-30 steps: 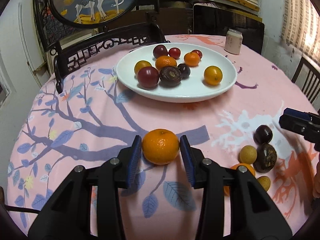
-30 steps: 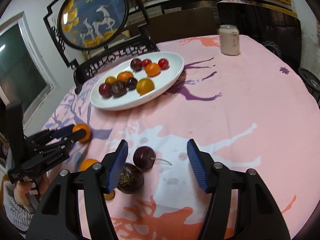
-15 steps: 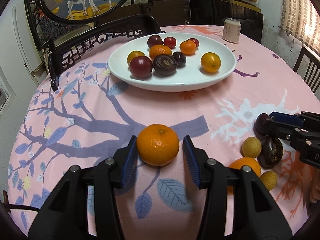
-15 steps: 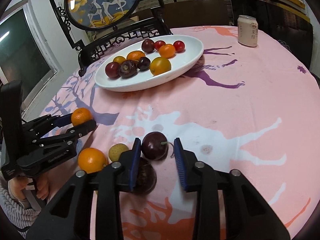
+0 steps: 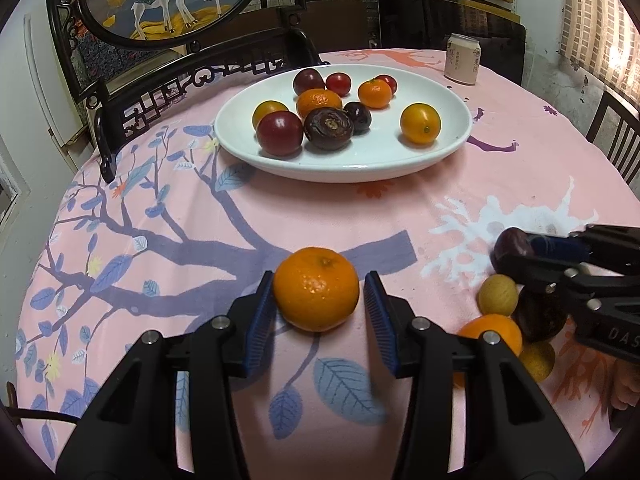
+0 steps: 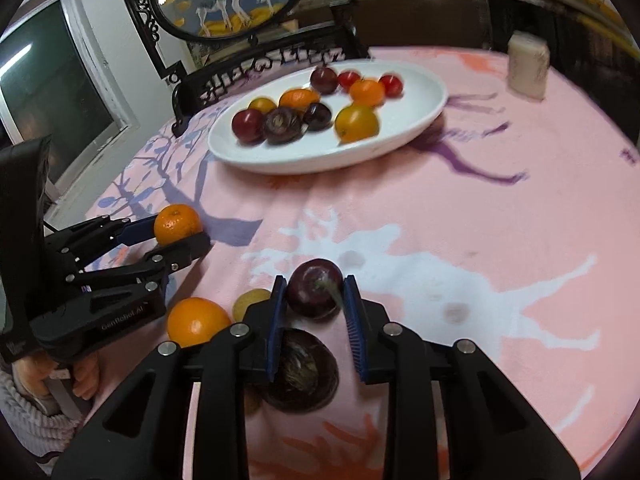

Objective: Organize fruits
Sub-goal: 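Grasp a mandarin with the left tool while the right tool grasps a stemmed dark cherry, then lower the mandarin and cherry onto the white plate and open both tools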

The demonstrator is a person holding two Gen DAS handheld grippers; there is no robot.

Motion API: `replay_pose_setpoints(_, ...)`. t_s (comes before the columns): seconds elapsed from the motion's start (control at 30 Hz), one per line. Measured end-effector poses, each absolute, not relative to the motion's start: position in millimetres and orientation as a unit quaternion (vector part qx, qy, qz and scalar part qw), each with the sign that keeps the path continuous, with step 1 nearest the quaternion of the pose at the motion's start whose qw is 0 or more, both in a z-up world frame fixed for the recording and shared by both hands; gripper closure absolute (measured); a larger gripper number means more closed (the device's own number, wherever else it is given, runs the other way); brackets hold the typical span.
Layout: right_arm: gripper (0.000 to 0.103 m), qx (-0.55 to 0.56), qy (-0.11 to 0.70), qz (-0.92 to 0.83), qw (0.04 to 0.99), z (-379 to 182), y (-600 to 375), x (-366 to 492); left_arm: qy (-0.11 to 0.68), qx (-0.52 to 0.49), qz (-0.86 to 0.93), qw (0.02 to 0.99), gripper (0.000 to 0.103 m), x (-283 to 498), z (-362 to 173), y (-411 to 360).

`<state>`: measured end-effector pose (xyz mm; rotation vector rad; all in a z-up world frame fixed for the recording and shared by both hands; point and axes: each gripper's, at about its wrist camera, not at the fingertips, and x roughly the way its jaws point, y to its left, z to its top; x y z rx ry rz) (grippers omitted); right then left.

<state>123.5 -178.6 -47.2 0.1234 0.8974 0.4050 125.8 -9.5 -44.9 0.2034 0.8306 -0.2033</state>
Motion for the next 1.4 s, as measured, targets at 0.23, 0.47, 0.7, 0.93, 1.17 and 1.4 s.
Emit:
replay_pose_setpoints(0.23, 0.074, 0.04, 0.41, 0.192, 0.891, -40, -174, 116, 0.401, 0.102, -0.099, 0.905, 0.055, 125, -45, -10)
replay_pose_setpoints(0.47, 0.074, 0.029, 0.352, 0.158, 0.922, -17, -189, 101, 0.379, 0.082, -0.116, 0.914, 0.062, 121, -34, -8)
replay_pose_setpoints(0.7, 0.074, 0.065, 0.326, 0.133, 0.934, 4, -214, 118, 0.34, 0.053, -0.118, 0.931, 0.062, 127, -4, -3)
replay_pose_setpoints(0.93, 0.074, 0.066, 0.328, 0.117, 0.935, 19, -205, 177, 0.34, 0.047, -0.099, 0.934, 0.062, 184, 15, -13)
replay_pose_setpoints(1.17, 0.051, 0.119, 0.341, 0.116, 0.925, 1, -201, 232, 0.342, 0.039, -0.098, 0.934, 0.032, 208, 0, -25)
replay_pose_setpoints(1.4, 0.048, 0.098, 0.342, 0.101, 0.929, -4, -219, 226, 0.35, 0.035, -0.088, 0.932, 0.018, 208, -5, -12)
